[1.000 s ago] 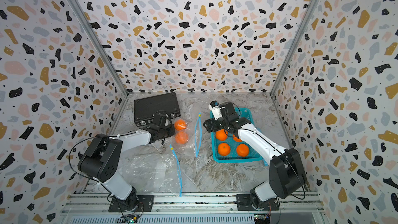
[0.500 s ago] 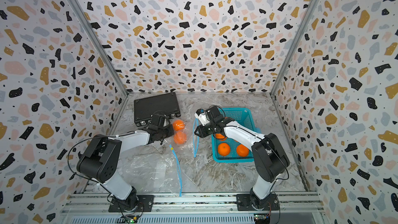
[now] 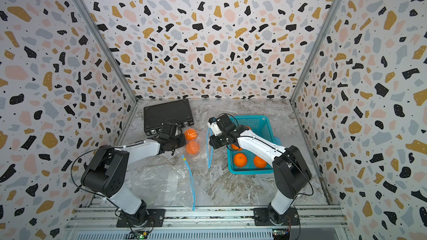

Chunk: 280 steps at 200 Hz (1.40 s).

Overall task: Open the zip-top bag and take out the orange
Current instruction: Pick up the orange from the zipper food storage bag.

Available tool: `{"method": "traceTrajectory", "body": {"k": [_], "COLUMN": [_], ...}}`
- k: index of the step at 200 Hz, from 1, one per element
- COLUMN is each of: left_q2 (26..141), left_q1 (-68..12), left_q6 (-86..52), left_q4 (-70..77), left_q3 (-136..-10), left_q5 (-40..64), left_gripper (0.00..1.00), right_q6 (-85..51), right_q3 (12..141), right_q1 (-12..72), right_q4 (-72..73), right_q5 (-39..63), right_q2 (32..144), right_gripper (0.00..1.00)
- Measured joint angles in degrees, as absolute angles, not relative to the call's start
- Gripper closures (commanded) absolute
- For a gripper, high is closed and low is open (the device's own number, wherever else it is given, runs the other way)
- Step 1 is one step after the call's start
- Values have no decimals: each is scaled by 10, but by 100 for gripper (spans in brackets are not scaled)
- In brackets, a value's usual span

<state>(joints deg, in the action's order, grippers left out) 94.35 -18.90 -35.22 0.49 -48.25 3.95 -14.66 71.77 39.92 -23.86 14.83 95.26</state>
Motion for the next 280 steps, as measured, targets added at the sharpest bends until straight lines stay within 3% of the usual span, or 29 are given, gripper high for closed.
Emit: {"method": "traceTrajectory", "body": {"k": [41, 104, 151, 202, 247, 280], "left_q2": [941, 941, 940, 939, 939, 943], "left_q1": [-189, -186, -185, -185, -185, -190], "left_q6": [-352, -352, -352, -352, -354, -354], "left_q4": [2, 0, 0, 4, 9, 19], "left_q3": [-482, -482, -482, -467, -455, -454], "left_q5": [39, 27, 26, 31, 40, 40], "left_gripper": [99, 100, 100, 100, 100, 100], "right_q6": [-150, -153, -154, -157, -167, -166], "right_q3": [733, 750, 751, 767, 772, 761], "right_q1": [415, 432, 435, 435, 435, 435], "right_q4": [-255, -279, -268, -226, -167, -115], "right_q5": [137, 91, 114, 178, 205, 223], "right_q2": [952, 933, 936, 1026, 1099, 1114], "right_gripper": [82, 82, 83, 84, 71, 50]}}
